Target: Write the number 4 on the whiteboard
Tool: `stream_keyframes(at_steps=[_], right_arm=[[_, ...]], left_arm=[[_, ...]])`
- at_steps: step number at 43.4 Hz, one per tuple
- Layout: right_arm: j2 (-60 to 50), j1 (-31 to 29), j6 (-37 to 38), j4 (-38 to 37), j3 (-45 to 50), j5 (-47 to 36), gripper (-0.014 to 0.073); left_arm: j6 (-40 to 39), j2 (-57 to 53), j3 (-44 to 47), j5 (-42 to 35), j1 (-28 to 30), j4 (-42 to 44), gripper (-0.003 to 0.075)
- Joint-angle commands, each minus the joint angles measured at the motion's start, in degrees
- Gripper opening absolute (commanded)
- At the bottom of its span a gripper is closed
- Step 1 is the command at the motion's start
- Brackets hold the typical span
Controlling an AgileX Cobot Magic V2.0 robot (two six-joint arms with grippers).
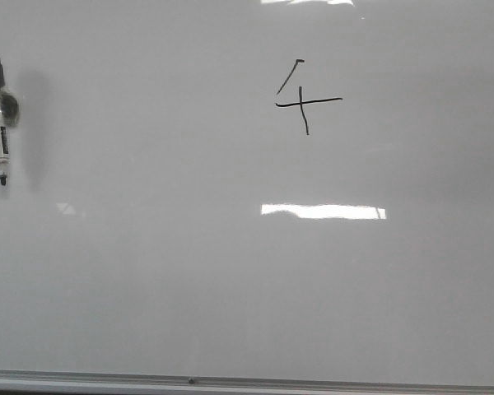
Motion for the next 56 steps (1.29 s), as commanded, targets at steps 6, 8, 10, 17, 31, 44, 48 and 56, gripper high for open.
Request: stream_keyframes(at_steps=[6, 8, 10, 17, 31, 44, 48, 56], right_arm=[[0.3, -0.4, -0.4, -0.2, -1.8, -3.8, -0.0069], [0.3, -0.4, -0.4, -0.2, -1.8, -3.8, -0.0069], [0.3, -0.4, -0.4, -0.2, -1.8, -3.8, -0.0069], [0.3, -0.4, -0.4, -0.2, -1.8, -3.8, -0.0069], [0.3, -0.4, -0.4, -0.2, -1.8, -3.8, -0.0069], [0.3, -0.4, -0.4, -0.2, -1.8, -3.8, -0.0069], [0.3, -0.4, -0.4, -0.2, -1.8, -3.8, -0.0069], [0.3, -0.4, -0.4, -0.2, -1.8, -3.8, -0.0069]], left_arm=[[-0.2, -10.8, 10.3, -9.7, 5.3, -4.9, -0.002], [-0.2, -12.6, 13.2, -12.3, 6.3, -5.8, -0.002], [-0.2, -14.4, 15.7, -15.1, 7.1, -5.8, -0.002], [0.5, -19.5, 24.0, -26.6, 8.8, -5.8, -0.002], [1.0, -19.9, 29.8, -34.1, 8.9, -5.6, -0.002], [4.1, -19.9, 29.8, -34.1, 8.9, -5.9, -0.002], [9.4, -19.9, 29.8, -34.1, 8.9, -9.4, -0.002], [11.7, -19.9, 29.8, -34.1, 8.9, -11.2, -0.002]])
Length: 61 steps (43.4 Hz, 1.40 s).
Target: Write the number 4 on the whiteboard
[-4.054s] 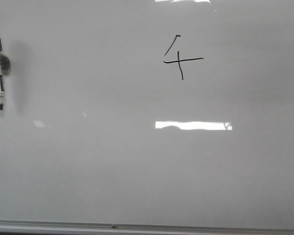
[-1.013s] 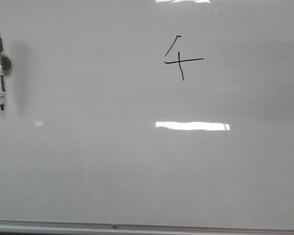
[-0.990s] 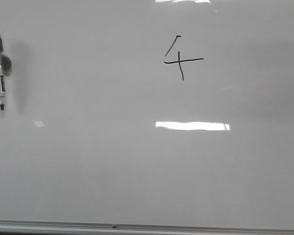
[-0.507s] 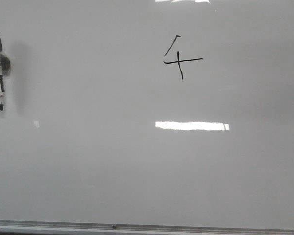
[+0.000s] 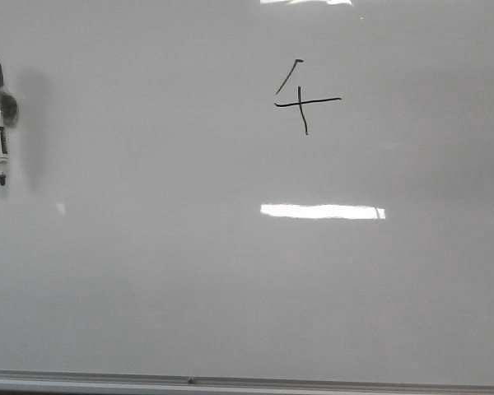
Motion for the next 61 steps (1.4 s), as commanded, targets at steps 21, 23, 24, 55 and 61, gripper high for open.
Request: stream_keyframes(at_steps=[21, 23, 24, 55, 61], right_arm=[[0.3, -0.4, -0.4, -0.1, -1.8, -3.7, -0.0069], [0.3, -0.4, -0.4, -0.1, -1.8, -3.7, -0.0069], [0.3, -0.4, -0.4, -0.1, -1.8, -3.7, -0.0069], [-13.4, -9.1, -0.4, -4.0, 17.4, -34.1, -0.0069], [-18.5, -11.2, -0.4, -4.0, 29.0, -47.0, -0.0069]], left_arm=[[0.9, -0.8, 0.2, -4.9, -0.4, -1.0, -0.002], [0.9, -0.8, 0.2, -4.9, -0.4, -1.0, -0.002], [0.9, -0.8, 0.2, -4.9, -0.4, -1.0, -0.002], [0.9, -0.8, 0.2, -4.9, -0.4, -1.0, -0.002], [0.9, -0.8, 0.2, -4.9, -0.4, -1.0, -0.002]])
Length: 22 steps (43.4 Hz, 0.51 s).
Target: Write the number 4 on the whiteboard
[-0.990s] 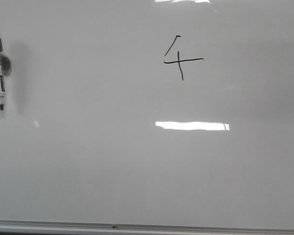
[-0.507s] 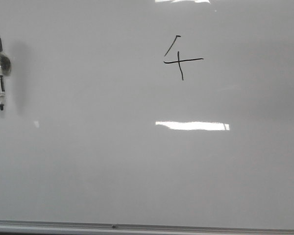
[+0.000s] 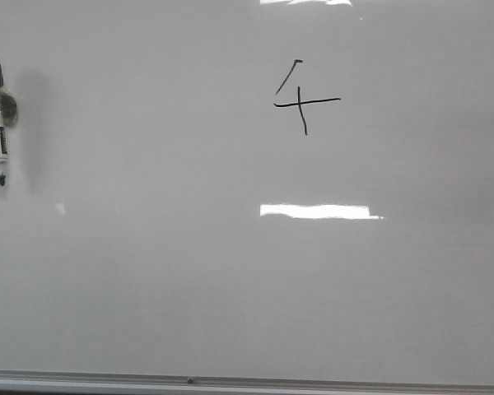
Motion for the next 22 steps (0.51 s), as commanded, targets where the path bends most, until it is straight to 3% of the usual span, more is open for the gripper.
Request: stream_keyframes(at_steps=[1, 9, 22], right_arm=[[-2.5, -1.6, -0.4, -0.8, 6.4, -15.3, -0.0069], [-6.7, -2.4, -0.4, -0.8, 17.0, -27.2, -0.0069], [-9.5, -2.4, -0.4, -0.7, 24.2, -35.4, -0.0069]], left_arm=[[0.0, -0.8, 0.2, -4.9, -0.4, -0.6, -0.002], [0.0, -0.8, 0.2, -4.9, -0.4, -0.6, -0.002], [0.0, -0.8, 0.2, -4.9, -0.4, -0.6, -0.002]])
